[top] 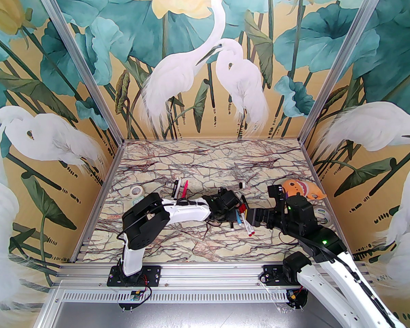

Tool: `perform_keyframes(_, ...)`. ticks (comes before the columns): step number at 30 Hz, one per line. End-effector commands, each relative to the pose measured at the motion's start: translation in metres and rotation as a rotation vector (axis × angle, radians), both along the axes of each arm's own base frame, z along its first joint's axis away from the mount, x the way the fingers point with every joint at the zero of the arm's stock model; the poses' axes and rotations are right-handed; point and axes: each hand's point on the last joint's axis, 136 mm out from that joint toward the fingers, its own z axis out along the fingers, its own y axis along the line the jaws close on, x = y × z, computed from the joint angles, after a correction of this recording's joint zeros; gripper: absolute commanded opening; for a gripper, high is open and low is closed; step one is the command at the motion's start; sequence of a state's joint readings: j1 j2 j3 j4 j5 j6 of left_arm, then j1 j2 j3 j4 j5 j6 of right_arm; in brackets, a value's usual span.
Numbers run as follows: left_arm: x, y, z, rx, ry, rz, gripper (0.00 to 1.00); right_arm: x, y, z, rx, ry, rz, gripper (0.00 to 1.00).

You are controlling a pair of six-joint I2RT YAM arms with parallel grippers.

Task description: Open the pen caps

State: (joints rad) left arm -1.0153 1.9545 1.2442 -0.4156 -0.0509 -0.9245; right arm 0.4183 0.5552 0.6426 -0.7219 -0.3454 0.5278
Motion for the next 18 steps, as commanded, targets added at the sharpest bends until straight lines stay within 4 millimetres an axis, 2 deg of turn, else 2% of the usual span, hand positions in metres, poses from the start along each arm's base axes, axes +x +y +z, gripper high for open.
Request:
perform_keyframes(1,-0.006,0.062,-0.009,0.235,0.036,-0.029,0.30,0.001,0.005,0.006,0.025,-0.015,0.017,0.99)
perform_keyframes(7,-0.002,0.088,-0.007,0.311,0.079,-0.131,0.29,0.001,0.005,0.005,0.023,-0.010,0.019,0.99)
perform_keyframes(12,0.003,0.094,-0.011,0.386,0.089,-0.260,0.27,0.002,0.006,0.002,0.015,0.006,0.022,0.99)
perform_keyframes(18,0.014,0.105,-0.010,0.460,0.035,-0.258,0.18,0.003,0.007,0.000,0.012,0.020,0.024,0.99)
